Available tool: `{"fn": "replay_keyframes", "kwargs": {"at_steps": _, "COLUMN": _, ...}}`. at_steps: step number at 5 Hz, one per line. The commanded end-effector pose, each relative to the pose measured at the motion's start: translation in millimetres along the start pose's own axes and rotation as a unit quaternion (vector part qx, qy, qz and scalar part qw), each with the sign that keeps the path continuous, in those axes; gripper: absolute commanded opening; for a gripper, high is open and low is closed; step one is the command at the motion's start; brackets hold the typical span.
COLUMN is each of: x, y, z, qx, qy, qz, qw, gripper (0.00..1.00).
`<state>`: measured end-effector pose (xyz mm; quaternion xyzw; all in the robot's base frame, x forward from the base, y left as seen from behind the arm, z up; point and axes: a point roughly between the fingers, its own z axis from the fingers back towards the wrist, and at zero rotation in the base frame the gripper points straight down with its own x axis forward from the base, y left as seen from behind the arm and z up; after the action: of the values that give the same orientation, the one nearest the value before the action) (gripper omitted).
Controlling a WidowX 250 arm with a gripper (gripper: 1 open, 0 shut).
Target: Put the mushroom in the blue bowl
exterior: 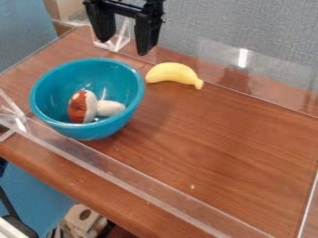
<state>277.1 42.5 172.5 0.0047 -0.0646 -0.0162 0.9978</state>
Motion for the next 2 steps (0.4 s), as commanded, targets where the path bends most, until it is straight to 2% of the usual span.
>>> {"fn": "replay_keyframes", "kwargs": {"at_steps": 1, "x": 7.7, "y": 5.1, "z": 0.9, "qx": 0.006, "qy": -0.009, "qz": 0.007, "qw": 0.9999, "gripper": 1.0}}
{"fn": "replay_keyframes", "kwargs": {"at_steps": 2, "x": 11.4, "y": 4.7, "z": 2.6, "qx": 0.009, "qy": -0.011, "qz": -0.002, "qw": 0.9999, "gripper": 1.0}}
